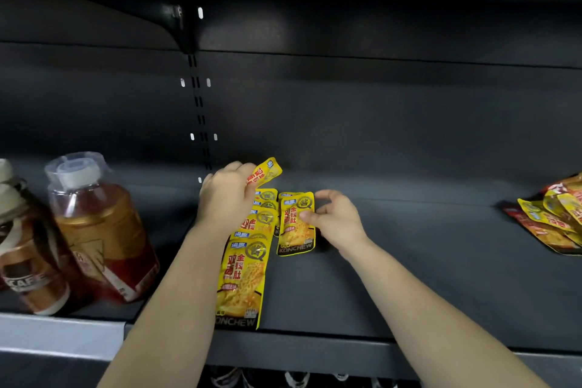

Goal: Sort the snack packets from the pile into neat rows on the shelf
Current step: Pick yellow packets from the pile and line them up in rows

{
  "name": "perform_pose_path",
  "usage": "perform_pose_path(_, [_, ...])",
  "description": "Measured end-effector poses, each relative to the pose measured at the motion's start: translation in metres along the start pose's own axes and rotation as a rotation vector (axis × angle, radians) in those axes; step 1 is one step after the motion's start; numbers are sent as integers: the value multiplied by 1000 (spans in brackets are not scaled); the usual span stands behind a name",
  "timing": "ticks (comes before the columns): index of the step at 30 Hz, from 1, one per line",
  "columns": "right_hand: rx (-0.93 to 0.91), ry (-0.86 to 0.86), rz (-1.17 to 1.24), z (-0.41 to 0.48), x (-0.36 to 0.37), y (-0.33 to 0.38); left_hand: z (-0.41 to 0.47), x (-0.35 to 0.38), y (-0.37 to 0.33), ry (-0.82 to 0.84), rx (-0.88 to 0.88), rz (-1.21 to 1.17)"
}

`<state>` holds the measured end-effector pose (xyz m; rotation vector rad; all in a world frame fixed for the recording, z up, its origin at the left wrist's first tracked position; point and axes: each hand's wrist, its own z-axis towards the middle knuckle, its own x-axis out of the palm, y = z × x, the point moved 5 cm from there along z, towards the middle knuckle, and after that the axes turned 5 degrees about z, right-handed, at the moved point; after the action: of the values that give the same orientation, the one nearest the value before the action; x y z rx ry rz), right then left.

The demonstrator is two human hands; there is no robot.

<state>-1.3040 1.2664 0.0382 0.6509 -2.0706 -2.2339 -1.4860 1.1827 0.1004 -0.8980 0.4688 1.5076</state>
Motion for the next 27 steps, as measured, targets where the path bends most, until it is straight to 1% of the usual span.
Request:
perform_pose_path(8, [-142,-18,-299,-2,8,5,0,4,1,10,-8,-14])
perform_pose_path(12, [-199,-28,-384,-3,11,8,-1,5,0,27,-17,-19])
perform_pose_path(19, [-247,-50,-448,-5,11,10,-1,6,-1,26,-19,-21])
perform_pose_path(22, [-254,-71,-424,-6,6,14,-1,6,-2,28,-17,-15])
perform_pose_path(27, [-290,-59,-376,-8,2,15,-1,3,-1,-1,-21,-32])
